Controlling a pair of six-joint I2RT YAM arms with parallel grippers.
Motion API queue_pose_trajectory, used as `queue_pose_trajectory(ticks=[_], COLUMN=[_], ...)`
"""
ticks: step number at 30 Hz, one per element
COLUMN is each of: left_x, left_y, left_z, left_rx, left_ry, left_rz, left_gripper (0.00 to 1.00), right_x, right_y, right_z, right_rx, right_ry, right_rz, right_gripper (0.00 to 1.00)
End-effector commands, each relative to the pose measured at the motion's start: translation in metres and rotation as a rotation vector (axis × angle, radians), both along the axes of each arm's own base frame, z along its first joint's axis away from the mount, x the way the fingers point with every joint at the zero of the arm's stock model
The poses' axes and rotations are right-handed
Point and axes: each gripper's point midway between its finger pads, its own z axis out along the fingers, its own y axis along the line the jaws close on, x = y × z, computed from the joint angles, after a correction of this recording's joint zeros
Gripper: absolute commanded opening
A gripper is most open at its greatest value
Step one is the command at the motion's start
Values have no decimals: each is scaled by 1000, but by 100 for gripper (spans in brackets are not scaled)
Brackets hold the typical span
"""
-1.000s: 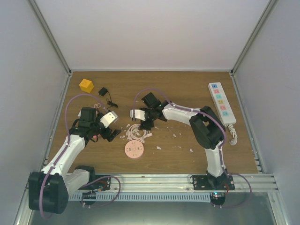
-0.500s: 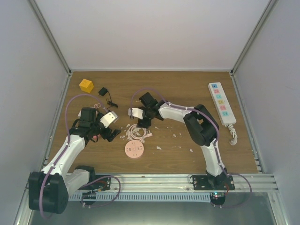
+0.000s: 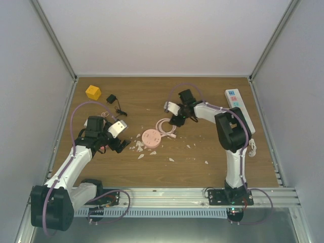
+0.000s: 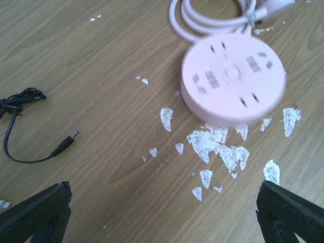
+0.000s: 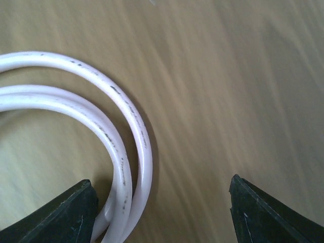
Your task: Pull the plug off the socket
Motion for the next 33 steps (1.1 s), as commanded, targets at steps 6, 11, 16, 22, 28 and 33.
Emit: queue_pose_trajectory(ticks=[6,11,16,22,28,33], left_x=[4,3,4,4,4,4], left_y=[-4,-4,-5,-4,-5,-6], left_z=[3,2,2,2,2,1], left_rx=[-14,-15,-16,-15,-18,-18], left_ry=[-27,-25,-25,-26,-28,-23], left_rz=[-9,-11,-13,-13,-16,-17], left_gripper=[99,99,99,99,99,99], right_x=[22,5,-33,-97,-162,-189], right_y=[-159,-222,-268,-288,-291,-278], right_z=[-16,-20,-23,-33,-38,-31], right_rx=[-174,-210,-239,-263,-295,-262], right_ry=[-2,37,82,154,209,245], right_rz=[-228,-301,-348,-354,-310,-273], right_gripper=[72,72,72,73,74,75])
